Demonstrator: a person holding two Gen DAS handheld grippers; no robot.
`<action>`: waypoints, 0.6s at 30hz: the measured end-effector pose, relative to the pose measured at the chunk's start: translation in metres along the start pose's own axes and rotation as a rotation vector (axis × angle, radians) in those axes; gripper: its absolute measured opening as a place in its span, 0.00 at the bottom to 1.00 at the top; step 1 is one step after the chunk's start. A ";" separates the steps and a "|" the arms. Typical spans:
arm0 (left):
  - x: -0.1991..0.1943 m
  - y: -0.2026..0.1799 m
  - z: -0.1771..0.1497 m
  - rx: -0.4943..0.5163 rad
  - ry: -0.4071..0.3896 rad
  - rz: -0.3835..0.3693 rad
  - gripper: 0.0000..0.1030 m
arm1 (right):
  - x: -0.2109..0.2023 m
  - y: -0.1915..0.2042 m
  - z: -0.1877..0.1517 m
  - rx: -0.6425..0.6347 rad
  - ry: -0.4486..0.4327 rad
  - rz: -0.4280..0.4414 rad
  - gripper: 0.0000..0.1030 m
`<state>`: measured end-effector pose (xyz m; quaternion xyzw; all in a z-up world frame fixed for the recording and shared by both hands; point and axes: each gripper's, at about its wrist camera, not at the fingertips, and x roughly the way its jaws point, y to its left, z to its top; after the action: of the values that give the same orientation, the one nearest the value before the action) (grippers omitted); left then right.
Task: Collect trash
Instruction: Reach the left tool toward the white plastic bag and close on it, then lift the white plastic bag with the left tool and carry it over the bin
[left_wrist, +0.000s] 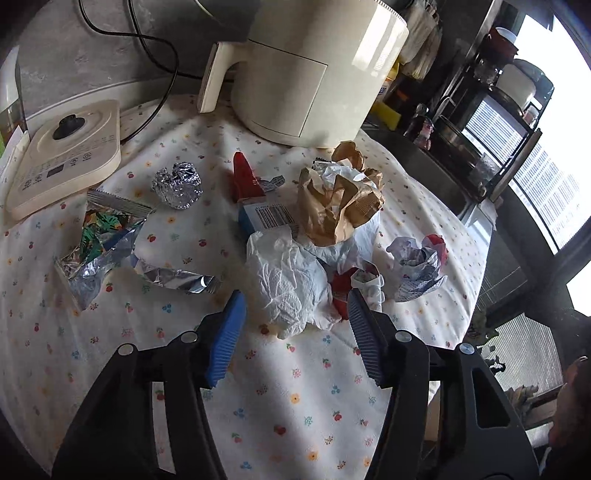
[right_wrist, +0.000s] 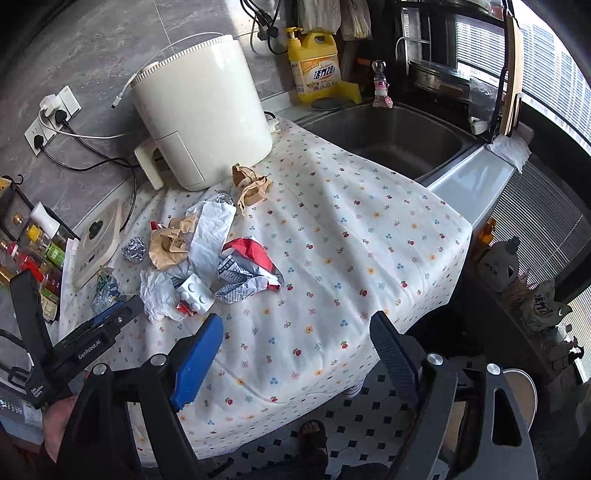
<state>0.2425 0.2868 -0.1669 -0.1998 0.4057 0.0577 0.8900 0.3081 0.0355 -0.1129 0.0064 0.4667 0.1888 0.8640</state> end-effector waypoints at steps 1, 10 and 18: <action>0.007 0.000 0.001 0.010 0.010 0.000 0.53 | 0.002 0.002 0.001 -0.005 0.000 -0.001 0.83; 0.005 0.016 0.000 -0.050 0.006 -0.008 0.07 | 0.040 0.021 0.016 -0.028 0.042 0.003 0.90; -0.046 0.042 -0.005 -0.082 -0.071 0.032 0.07 | 0.082 0.048 0.033 -0.078 0.073 0.011 0.90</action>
<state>0.1979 0.3257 -0.1485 -0.2271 0.3743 0.0956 0.8940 0.3592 0.1126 -0.1512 -0.0316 0.4901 0.2119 0.8449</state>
